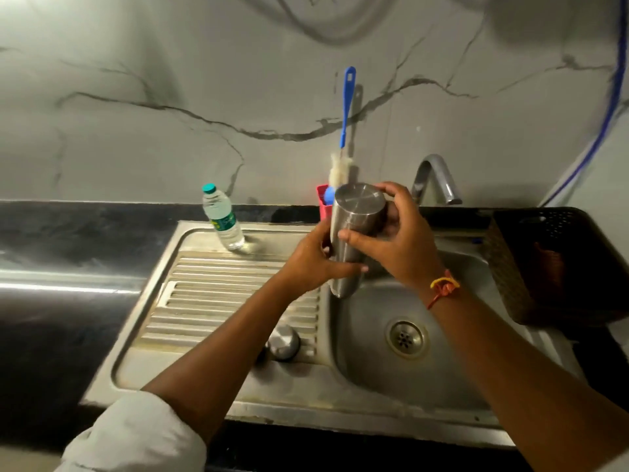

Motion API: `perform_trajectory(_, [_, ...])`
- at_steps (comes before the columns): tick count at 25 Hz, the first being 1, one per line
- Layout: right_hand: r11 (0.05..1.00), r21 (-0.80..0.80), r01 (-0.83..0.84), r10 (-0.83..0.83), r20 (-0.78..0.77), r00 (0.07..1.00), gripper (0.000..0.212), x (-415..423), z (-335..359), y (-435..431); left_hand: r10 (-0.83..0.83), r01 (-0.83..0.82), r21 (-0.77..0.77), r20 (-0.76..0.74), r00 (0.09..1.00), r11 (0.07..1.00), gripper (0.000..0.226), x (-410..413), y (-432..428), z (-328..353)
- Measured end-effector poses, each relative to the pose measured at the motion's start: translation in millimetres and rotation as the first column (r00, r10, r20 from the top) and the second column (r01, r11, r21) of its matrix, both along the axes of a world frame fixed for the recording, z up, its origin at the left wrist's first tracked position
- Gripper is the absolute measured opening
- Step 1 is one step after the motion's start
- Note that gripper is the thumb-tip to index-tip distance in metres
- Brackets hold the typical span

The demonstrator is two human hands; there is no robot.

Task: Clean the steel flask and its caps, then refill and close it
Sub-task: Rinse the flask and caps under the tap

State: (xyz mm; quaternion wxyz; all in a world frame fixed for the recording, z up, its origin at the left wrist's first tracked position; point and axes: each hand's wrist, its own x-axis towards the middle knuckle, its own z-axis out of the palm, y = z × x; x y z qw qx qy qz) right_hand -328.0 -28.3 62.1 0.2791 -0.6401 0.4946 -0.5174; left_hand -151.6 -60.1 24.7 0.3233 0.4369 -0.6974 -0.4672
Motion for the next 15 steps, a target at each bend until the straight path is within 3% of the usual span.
perform_trajectory(3, [0.973, 0.160, -0.169, 0.148, 0.133, 0.980, 0.063, 28.4, -2.4, -15.8, 0.233, -0.236, -0.044, -0.059, 0.971, 0.971, 0.073, 49.4, 3.1, 14.1])
perform_trajectory(5, [0.944, 0.292, -0.157, 0.155, 0.029, 0.987, 0.054, 47.1, -23.9, -23.1, 0.364, -0.368, -0.052, -0.066, 0.929, 0.929, 0.069, 86.7, 12.2, 19.3])
perform_trajectory(7, [0.893, 0.431, -0.128, 0.222, -0.176, 0.959, 0.049, 65.1, -52.2, -20.1, 0.470, -0.473, -0.043, -0.064, 0.881, 0.880, 0.067, 124.2, 26.8, 17.2])
perform_trajectory(10, [0.838, 0.522, -0.157, 0.399, -0.390, 0.830, 0.050, 89.9, -83.1, -6.5, 0.603, -0.604, -0.007, -0.070, 0.795, 0.797, 0.070, 165.0, 53.6, 4.3])
perform_trajectory(15, [0.766, 0.578, -0.281, 0.624, -0.562, 0.543, 0.078, 121.4, -100.8, 8.8, 0.738, -0.736, 0.059, -0.065, 0.671, 0.674, 0.072, 198.7, 101.3, -26.6])
